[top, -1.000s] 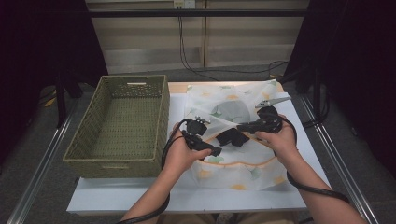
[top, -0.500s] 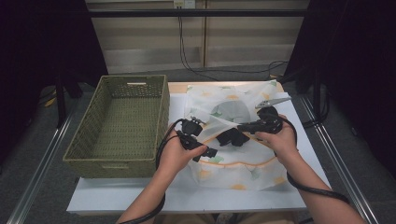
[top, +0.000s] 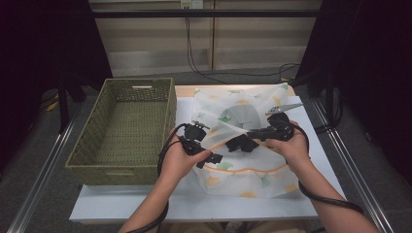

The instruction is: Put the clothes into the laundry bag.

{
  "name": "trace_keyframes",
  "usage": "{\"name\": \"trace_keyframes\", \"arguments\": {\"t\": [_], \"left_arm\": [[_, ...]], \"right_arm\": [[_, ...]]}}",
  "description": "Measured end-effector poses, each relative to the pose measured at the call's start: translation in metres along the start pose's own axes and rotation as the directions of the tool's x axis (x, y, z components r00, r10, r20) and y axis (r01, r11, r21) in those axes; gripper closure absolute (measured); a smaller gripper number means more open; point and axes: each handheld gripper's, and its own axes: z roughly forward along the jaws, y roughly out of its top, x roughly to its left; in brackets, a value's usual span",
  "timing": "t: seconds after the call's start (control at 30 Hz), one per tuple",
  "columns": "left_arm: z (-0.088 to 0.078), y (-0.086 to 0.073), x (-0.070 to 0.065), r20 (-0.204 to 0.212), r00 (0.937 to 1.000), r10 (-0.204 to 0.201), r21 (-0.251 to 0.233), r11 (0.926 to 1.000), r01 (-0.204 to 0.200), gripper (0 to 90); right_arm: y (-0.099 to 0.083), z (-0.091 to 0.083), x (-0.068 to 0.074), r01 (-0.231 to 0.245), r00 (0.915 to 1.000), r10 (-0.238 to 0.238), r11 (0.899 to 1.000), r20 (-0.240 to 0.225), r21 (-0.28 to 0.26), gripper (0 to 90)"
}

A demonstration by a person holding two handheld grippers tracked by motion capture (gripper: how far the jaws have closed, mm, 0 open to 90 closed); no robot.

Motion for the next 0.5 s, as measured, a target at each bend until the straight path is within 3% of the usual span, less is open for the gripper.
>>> {"name": "trace_keyframes", "arguments": {"t": [0.07, 0.23, 0.27, 0.37, 0.5], "left_arm": [[0.0017, -0.0016, 0.0009, -0.008, 0.9999, -0.015, -0.006, 0.9999, 0.015, 3.6], [0.0004, -0.0026, 0.0022, -0.012, 0.9999, -0.011, 0.001, 0.9999, 0.011, 3.6], [0.0010, -0.0031, 0.0014, -0.008, 0.9995, -0.031, -0.020, 0.9993, 0.031, 3.7], [-0.0007, -0.0036, 0.0032, -0.018, 0.9997, -0.014, -0.006, 0.9999, 0.014, 3.7], [-0.0006, -0.0049, 0.0041, -0.021, 0.9995, -0.023, -0.004, 0.9997, 0.023, 3.8]], "right_arm": [[-0.0007, -0.0004, 0.0011, 0.006, 1.0000, -0.006, 1.000, 0.004, 0.002, 88.5], [-0.0035, -0.0007, 0.0026, 0.015, 0.9999, -0.015, 1.000, -0.004, 0.004, 88.1], [-0.0042, -0.0007, 0.0029, 0.012, 0.9999, -0.012, 1.000, -0.006, 0.001, 88.0], [-0.0062, -0.0007, 0.0038, 0.014, 0.9999, -0.014, 1.000, -0.010, 0.003, 87.9], [-0.0090, 0.0000, 0.0059, 0.018, 0.9997, -0.018, 1.000, -0.017, 0.004, 87.6]]}}
